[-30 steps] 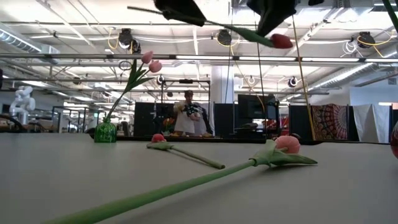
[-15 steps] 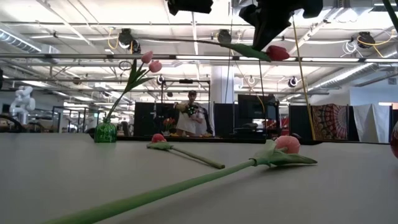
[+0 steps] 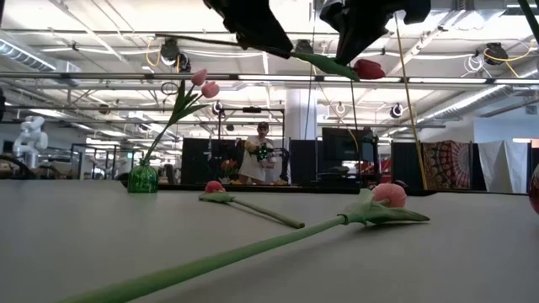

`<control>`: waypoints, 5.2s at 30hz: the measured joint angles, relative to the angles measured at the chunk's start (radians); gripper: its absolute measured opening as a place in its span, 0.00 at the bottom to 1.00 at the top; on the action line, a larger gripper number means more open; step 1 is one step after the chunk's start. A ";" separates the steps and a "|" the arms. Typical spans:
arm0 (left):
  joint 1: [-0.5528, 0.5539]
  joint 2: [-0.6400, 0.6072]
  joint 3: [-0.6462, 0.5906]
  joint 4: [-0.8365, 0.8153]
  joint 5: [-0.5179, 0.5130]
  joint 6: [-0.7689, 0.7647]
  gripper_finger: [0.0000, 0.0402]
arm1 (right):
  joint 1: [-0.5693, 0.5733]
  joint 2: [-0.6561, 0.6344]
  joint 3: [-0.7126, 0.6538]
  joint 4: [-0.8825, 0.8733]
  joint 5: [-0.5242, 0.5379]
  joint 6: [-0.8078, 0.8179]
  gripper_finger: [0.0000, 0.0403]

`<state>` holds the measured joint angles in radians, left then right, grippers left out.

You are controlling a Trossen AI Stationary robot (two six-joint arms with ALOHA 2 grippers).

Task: Sort flowers into vase by color
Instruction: Put the right red flower into the blue vase

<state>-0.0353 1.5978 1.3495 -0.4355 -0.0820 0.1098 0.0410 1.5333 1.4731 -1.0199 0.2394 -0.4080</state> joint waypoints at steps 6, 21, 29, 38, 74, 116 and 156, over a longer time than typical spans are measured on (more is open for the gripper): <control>0.000 0.000 0.000 0.007 -0.009 0.000 0.36 | 0.000 0.000 0.000 0.012 -0.001 0.001 0.00; 0.000 0.000 0.000 0.006 -0.048 0.000 0.33 | 0.000 0.000 0.000 0.070 -0.006 -0.004 0.00; 0.000 0.000 0.000 0.006 -0.049 0.000 0.18 | 0.000 -0.001 0.000 0.084 -0.007 -0.005 0.00; 0.000 0.000 0.000 -0.009 -0.053 0.000 0.03 | 0.000 -0.001 0.000 0.083 -0.008 -0.005 0.00; -0.037 -0.248 -0.001 -0.167 -0.234 0.001 0.03 | 0.000 -0.396 0.070 0.026 -0.177 0.100 0.21; -0.118 -1.147 -0.643 0.008 -0.193 0.005 0.03 | 0.000 -0.940 -0.875 0.968 -0.219 0.193 0.21; -0.118 -1.489 -1.237 0.893 0.054 -0.068 0.03 | 0.000 -0.145 -0.858 2.005 -0.299 0.325 0.21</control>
<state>-0.1532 0.1091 0.1125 0.4580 -0.0276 0.0418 0.0414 1.3880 0.6150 0.9847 -0.0593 -0.0834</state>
